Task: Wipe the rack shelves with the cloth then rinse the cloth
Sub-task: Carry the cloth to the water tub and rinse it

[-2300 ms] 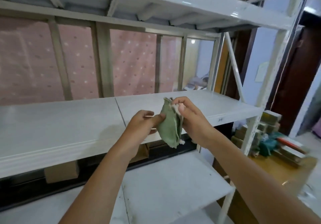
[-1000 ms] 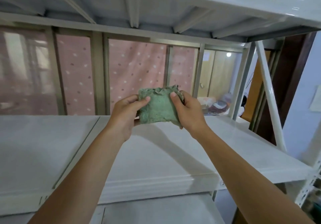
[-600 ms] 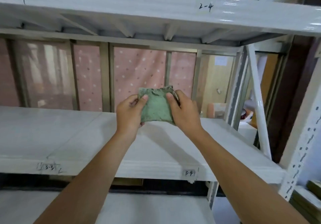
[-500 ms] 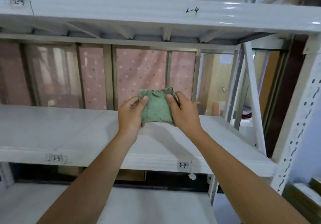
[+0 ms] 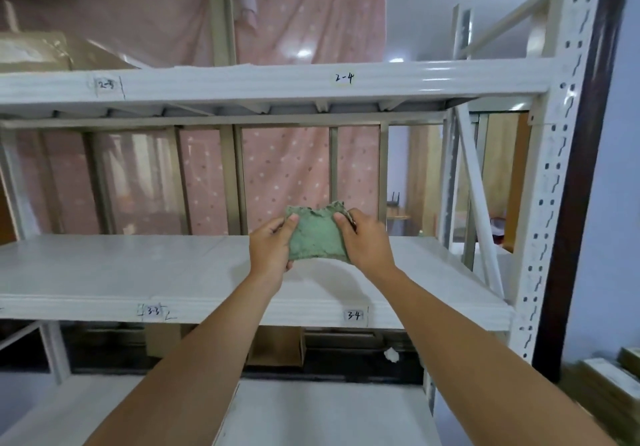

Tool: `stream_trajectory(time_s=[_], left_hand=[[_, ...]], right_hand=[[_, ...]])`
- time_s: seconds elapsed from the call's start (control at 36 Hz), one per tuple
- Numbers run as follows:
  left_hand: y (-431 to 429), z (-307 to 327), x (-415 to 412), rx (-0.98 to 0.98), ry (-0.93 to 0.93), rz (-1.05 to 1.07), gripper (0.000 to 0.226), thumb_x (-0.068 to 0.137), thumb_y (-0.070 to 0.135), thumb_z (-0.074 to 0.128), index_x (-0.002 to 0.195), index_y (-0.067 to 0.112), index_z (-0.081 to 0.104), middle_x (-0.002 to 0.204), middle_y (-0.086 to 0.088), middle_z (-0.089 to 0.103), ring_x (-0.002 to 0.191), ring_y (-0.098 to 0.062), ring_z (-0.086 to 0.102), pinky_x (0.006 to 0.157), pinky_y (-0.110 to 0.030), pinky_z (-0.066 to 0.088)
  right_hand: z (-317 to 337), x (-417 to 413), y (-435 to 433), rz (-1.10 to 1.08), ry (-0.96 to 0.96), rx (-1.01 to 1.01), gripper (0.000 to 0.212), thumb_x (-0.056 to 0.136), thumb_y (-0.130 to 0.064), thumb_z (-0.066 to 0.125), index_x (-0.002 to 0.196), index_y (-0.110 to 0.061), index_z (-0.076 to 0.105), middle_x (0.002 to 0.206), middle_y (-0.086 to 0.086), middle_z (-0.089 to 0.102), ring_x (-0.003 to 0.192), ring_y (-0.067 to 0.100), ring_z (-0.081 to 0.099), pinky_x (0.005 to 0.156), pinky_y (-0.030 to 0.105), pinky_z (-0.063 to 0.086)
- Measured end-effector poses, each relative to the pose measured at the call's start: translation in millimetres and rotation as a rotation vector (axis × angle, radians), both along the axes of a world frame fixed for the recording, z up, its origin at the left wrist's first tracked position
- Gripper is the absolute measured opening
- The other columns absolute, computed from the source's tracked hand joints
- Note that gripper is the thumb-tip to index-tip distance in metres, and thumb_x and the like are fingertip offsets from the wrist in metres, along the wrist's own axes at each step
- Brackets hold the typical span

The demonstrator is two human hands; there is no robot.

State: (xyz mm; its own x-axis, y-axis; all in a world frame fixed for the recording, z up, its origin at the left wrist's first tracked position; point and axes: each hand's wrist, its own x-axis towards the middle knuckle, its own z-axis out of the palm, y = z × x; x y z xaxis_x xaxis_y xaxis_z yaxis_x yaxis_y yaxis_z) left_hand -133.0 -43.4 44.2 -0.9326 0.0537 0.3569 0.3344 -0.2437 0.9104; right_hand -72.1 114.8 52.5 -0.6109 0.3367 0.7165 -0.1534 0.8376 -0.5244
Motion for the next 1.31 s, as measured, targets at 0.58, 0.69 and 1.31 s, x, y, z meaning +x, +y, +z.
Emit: stream_trajectory(time_s=[0.58, 0.69, 1.31], left_hand=[[44, -6, 32, -0.031, 0.054, -0.169, 0.027, 0.091, 0.042, 0.074, 0.094, 0.016, 0.078, 0.065, 0.002, 0.053, 0.053, -0.015, 0.044, 0.036, -0.017, 0.033], [67, -9, 44, -0.024, 0.036, -0.245, 0.019, 0.090, 0.043, 0.076, 0.086, 0.024, 0.076, 0.070, -0.002, 0.057, 0.055, -0.017, 0.046, 0.037, -0.018, 0.034], [241, -133, 276, -0.317, 0.049, -0.924, 0.028, 0.093, 0.048, 0.069, 0.088, 0.020, 0.075, 0.080, -0.008, 0.072, 0.069, -0.025, 0.069, 0.043, -0.029, 0.047]], right_hand=[[-1, 73, 26, -0.229, -0.003, 0.033, 0.040, 0.101, -0.048, 0.045, 0.099, -0.012, 0.062, 0.074, 0.000, 0.059, 0.071, 0.022, 0.052, 0.059, 0.034, 0.035], [-3, 98, 38, -0.281, 0.021, 0.010, 0.033, 0.101, -0.046, 0.048, 0.100, -0.016, 0.062, 0.068, -0.007, 0.053, 0.068, 0.021, 0.054, 0.054, 0.029, 0.034], [-138, 384, 118, -0.910, -0.097, -0.355, 0.041, 0.097, -0.053, 0.048, 0.081, -0.017, 0.058, 0.071, -0.001, 0.061, 0.068, 0.015, 0.058, 0.060, 0.038, 0.046]])
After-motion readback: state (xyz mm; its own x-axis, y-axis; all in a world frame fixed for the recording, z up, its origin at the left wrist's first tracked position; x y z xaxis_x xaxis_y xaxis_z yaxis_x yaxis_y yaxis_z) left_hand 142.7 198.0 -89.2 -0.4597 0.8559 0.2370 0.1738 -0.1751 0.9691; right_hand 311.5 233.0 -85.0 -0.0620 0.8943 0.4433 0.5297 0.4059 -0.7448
